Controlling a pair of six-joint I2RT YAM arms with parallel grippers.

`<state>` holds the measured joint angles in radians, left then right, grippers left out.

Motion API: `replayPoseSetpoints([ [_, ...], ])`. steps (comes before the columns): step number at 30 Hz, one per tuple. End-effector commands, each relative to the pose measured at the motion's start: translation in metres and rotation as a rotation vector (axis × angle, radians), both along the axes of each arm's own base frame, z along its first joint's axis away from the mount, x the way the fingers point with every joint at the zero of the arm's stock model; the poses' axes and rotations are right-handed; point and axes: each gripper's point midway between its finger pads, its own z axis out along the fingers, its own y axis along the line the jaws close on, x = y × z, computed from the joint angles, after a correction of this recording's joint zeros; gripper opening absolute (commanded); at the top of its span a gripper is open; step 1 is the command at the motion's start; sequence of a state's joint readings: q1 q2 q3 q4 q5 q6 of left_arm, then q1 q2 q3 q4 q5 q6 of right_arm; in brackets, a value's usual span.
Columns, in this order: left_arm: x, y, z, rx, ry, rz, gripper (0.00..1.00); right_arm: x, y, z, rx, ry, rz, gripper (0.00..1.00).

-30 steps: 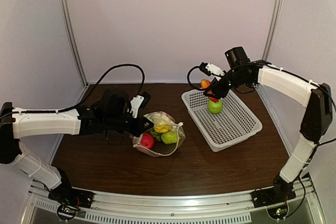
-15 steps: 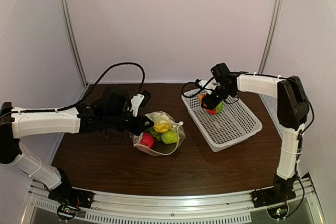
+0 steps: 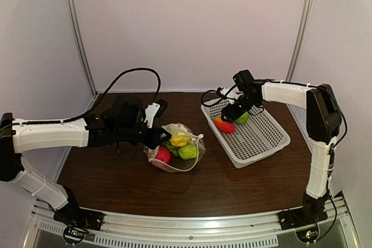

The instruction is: Open the zip-top bag and remove the fake food

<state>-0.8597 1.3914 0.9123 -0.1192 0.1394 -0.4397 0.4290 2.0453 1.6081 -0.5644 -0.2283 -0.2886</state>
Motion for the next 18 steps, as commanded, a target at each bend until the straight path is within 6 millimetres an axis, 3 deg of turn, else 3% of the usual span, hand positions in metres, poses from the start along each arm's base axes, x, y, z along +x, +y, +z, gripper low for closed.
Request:
replayPoseSetpoints([
  [1, 0.007, -0.009, 0.017, -0.060, -0.032, -0.007, 0.00, -0.023, 0.007, 0.060, 0.048, -0.081, 0.059, 0.72],
  [5, 0.002, -0.018, 0.033, -0.096, -0.051, -0.022, 0.00, -0.062, 0.028, 0.098, 0.108, -0.147, 0.211, 0.64],
  [8, -0.025, -0.049, 0.082, -0.156, -0.158, -0.141, 0.00, -0.096, 0.040, 0.147, 0.201, -0.232, 0.316, 0.62],
  [11, -0.033, -0.061, 0.107, -0.185, -0.191, -0.176, 0.00, -0.139, 0.055, 0.191, 0.345, -0.271, 0.475, 0.59],
  [14, -0.012, -0.048, 0.087, -0.102, -0.212, -0.060, 0.00, -0.167, 0.066, 0.203, 0.398, -0.227, 0.576, 0.50],
  [18, 0.008, -0.039, 0.052, -0.036, -0.154, 0.014, 0.00, -0.199, 0.082, 0.181, 0.336, -0.189, 0.710, 0.43],
])
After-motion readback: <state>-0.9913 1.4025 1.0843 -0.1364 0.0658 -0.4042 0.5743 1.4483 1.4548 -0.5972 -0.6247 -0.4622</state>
